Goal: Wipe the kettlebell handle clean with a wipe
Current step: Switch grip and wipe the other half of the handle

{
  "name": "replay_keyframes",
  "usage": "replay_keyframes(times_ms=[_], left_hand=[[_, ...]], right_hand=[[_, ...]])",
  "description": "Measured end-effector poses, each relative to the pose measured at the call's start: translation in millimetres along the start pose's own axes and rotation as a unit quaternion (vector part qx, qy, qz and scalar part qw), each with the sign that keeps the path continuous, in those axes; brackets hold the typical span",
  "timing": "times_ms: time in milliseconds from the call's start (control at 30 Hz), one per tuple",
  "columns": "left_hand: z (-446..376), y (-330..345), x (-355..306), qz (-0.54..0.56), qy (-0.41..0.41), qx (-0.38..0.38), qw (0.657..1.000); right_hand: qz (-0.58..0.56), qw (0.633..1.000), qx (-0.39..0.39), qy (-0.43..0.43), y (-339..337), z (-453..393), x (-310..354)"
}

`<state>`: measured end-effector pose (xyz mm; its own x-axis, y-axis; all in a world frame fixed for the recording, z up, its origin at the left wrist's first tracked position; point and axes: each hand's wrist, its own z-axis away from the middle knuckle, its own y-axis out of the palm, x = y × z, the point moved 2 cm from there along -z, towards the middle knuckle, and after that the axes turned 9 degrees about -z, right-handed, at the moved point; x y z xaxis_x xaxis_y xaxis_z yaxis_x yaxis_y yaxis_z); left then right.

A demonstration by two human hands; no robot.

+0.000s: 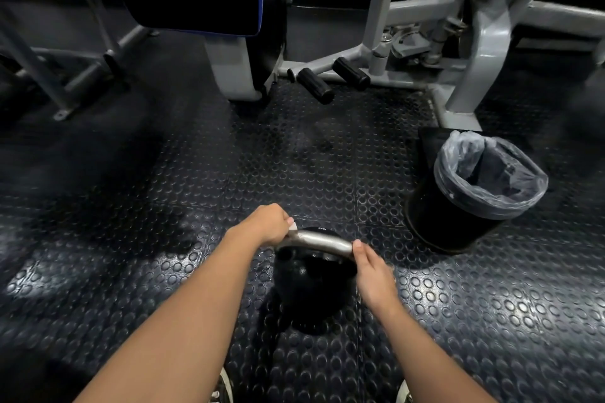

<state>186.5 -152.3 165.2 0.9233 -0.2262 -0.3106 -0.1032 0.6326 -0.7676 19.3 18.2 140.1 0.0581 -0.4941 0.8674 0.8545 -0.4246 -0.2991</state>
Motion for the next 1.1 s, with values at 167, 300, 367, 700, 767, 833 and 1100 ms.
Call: replay_keyframes(times_ms=[167,300,367,700,767,833,1100], left_hand=[[-3.0,1.8,-1.4,0.005,0.005,-0.011,1.0],[-2.2,-4.4,1.4,0.008,0.003,-0.029,1.0],[-0.4,-2.0,3.7,-0.004,-0.002,-0.015,1.0],[3.6,0.6,2.8,0.017,0.006,-0.014,1.0],[2.8,2.0,4.1,0.016,0.002,-0.007,1.0],[3.7,1.0,2.5,0.022,0.01,-0.012,1.0],[7.6,4.8,13.8,0.052,-0.013,-0.027,0.998]], right_hand=[[-0.015,1.0,0.001,0.007,-0.7,2.1,2.3],[-0.014,1.0,0.004,0.009,-0.1,0.7,0.8],[-0.015,1.0,0.002,0.008,-0.4,0.9,0.4],[-0.016,1.0,0.004,0.0,0.7,1.1,0.1],[-0.014,1.0,0.003,0.0,0.5,0.7,0.1],[-0.014,1.0,0.003,0.001,0.4,1.5,0.8],[-0.003,1.0,0.0,-0.002,1.0,-1.6,-3.8]])
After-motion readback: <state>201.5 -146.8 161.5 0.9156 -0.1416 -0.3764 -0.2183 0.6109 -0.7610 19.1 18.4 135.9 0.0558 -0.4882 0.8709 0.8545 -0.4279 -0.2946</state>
